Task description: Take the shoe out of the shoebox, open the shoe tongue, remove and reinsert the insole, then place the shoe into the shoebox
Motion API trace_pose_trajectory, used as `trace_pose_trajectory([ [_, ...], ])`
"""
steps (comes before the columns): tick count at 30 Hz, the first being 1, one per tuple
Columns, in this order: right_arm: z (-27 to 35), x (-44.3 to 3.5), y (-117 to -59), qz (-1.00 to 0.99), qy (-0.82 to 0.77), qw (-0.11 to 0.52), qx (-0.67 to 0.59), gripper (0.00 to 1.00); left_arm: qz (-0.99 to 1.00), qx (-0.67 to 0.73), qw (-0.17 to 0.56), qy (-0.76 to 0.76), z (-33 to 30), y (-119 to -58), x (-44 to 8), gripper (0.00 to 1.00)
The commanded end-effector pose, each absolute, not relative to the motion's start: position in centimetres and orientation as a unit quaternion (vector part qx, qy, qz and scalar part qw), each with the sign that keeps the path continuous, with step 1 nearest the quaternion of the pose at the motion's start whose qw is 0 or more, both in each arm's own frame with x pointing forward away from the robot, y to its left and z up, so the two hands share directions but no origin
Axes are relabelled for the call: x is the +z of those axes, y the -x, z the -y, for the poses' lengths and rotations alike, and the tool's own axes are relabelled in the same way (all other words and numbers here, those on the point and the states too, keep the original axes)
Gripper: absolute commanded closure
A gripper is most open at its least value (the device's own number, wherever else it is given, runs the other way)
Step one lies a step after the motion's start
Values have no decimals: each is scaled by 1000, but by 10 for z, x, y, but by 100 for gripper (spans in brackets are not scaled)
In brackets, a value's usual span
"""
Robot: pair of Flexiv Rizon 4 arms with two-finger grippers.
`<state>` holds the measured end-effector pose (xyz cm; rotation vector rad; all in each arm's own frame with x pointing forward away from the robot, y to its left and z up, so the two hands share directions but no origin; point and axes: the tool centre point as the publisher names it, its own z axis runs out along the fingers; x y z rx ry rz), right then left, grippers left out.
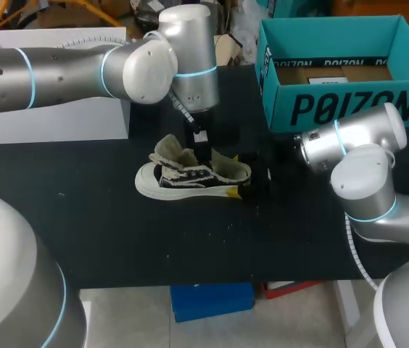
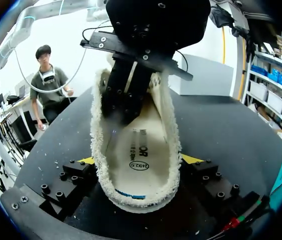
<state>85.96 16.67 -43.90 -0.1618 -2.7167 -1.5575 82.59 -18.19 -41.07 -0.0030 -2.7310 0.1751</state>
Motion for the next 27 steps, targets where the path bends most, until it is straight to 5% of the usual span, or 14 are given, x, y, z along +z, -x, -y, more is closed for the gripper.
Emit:
trace_pose_trajectory([
  [1, -167, -442, -860, 866, 52, 3, -497, 100, 978, 66, 198, 1, 180, -822, -413, 100],
  [18, -167, -442, -860, 866, 52, 3, -497, 100, 976, 71, 204, -2, 184, -820, -423, 100],
  [20, -167, -442, -860, 866, 52, 3, -497, 100, 977, 73, 202, 0, 184, -821, -422, 74],
  [22, -167, -442, -860, 866, 52, 3, -497, 100, 977, 73, 199, 1, 183, -821, -421, 65],
  [27, -167, -442, -860, 866, 52, 3, -497, 100, 983, 47, 176, -6, 181, -822, -420, 63],
])
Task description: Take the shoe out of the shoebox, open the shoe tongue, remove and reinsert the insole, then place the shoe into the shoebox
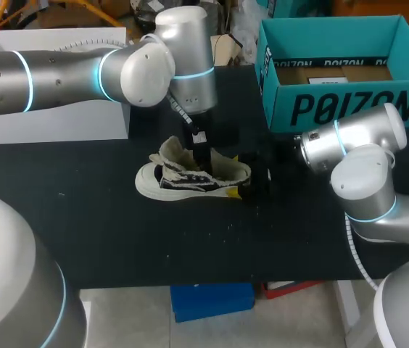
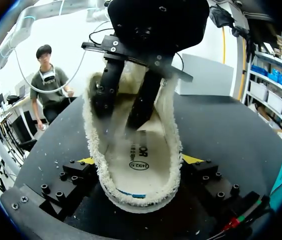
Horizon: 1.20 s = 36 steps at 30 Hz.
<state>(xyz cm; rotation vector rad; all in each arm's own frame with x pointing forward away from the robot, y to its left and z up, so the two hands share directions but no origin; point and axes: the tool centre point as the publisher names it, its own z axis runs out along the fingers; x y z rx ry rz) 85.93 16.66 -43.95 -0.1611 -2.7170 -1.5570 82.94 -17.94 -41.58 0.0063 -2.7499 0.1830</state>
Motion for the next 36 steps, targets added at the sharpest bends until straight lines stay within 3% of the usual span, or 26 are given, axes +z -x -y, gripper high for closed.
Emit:
trace_pose_trajectory([
  [1, -167, -442, -860, 866, 52, 3, -497, 100, 984, 44, 174, -9, 181, -822, -421, 62],
  [19, -167, -442, -860, 866, 52, 3, -497, 100, 996, -24, 78, -34, 167, -838, -445, 65],
  [36, -167, -442, -860, 866, 52, 3, -497, 100, 984, -115, -117, -72, 153, -848, -457, 66],
])
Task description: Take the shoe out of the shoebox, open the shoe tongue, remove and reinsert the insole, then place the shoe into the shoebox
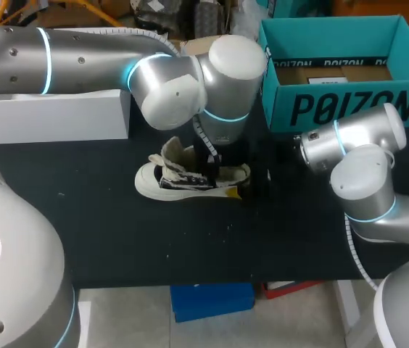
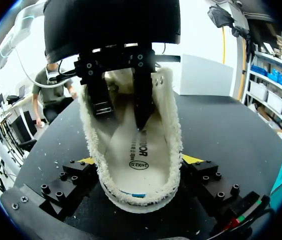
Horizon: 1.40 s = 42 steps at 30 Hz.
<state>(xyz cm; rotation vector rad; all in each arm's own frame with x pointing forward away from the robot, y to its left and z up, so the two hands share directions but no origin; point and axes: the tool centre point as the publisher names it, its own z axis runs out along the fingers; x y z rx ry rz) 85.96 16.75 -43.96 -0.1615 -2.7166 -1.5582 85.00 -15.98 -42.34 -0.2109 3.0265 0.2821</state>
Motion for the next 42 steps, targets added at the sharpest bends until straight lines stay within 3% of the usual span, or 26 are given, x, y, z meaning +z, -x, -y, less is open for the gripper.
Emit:
trace_pose_trajectory([
  [1, -167, -442, -860, 866, 52, 3, -497, 100, -983, 115, 121, 79, 152, -850, -458, 67],
  [7, -167, -442, -860, 866, 52, 3, -497, 100, -972, 138, 166, 96, 144, -860, -466, 67],
  [10, -167, -442, -860, 866, 52, 3, -497, 100, -963, 156, 201, 94, 140, -862, -465, 62],
  [20, -167, -442, -860, 866, 52, 3, -497, 98, -938, 152, 282, 134, 123, -881, -464, 69],
  [33, -167, -442, -860, 866, 52, 3, -497, 98, -944, 108, 272, 156, 114, -892, -468, 69],
  [37, -167, -442, -860, 866, 52, 3, -497, 98, -948, 104, 257, 159, 115, -894, -470, 81],
  [38, -167, -442, -860, 866, 52, 3, -497, 98, -951, 102, 247, 159, 115, -895, -471, 86],
  [39, -167, -442, -860, 866, 52, 3, -497, 98, -952, 102, 239, 160, 115, -897, -473, 100],
  [42, -167, -442, -860, 866, 52, 3, -497, 98, -958, 105, 217, 157, 115, -899, -477, 100],
])
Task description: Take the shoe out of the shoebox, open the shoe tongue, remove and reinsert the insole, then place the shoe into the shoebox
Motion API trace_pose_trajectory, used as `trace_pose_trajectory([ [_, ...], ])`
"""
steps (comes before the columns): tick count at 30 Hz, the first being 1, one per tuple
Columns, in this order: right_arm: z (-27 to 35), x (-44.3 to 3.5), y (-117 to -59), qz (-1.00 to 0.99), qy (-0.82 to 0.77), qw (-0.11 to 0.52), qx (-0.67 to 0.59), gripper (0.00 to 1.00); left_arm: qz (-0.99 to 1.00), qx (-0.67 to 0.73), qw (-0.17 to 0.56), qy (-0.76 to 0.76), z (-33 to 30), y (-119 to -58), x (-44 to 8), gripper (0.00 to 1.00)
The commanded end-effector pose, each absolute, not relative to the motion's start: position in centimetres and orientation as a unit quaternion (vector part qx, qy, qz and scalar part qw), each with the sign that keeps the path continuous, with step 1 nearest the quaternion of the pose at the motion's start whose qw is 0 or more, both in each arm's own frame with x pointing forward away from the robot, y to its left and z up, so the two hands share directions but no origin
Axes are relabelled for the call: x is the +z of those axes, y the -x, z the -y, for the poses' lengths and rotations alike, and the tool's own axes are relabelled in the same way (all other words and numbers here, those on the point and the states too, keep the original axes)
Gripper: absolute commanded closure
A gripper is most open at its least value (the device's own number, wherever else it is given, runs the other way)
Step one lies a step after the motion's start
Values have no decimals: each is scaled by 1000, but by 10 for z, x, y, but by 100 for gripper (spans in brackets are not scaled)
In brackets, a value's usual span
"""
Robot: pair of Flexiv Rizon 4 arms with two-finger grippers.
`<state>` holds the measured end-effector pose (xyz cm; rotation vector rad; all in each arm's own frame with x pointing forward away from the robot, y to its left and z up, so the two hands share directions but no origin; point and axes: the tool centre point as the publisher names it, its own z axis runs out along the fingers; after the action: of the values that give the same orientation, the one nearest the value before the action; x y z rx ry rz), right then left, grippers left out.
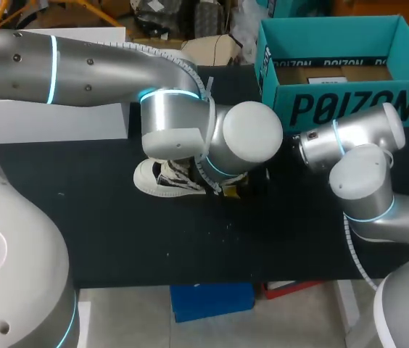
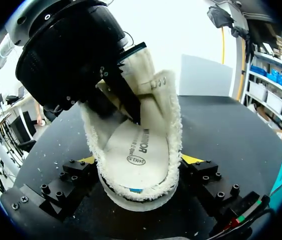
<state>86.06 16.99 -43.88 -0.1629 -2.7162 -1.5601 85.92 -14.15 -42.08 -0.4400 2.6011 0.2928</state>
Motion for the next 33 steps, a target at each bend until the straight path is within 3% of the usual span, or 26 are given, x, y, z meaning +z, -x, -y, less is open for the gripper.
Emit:
trace_pose_trajectory([
  [1, -167, -442, -860, 866, 52, 3, -497, 98, -960, 103, 209, 154, 116, -899, -476, 100],
  [16, -167, -442, -860, 866, 52, 3, -497, 99, -985, 39, 124, 113, 129, -888, -463, 100],
  [33, -167, -442, -860, 866, 52, 3, -497, 100, -990, -5, 96, 98, 130, -876, -429, 100],
])
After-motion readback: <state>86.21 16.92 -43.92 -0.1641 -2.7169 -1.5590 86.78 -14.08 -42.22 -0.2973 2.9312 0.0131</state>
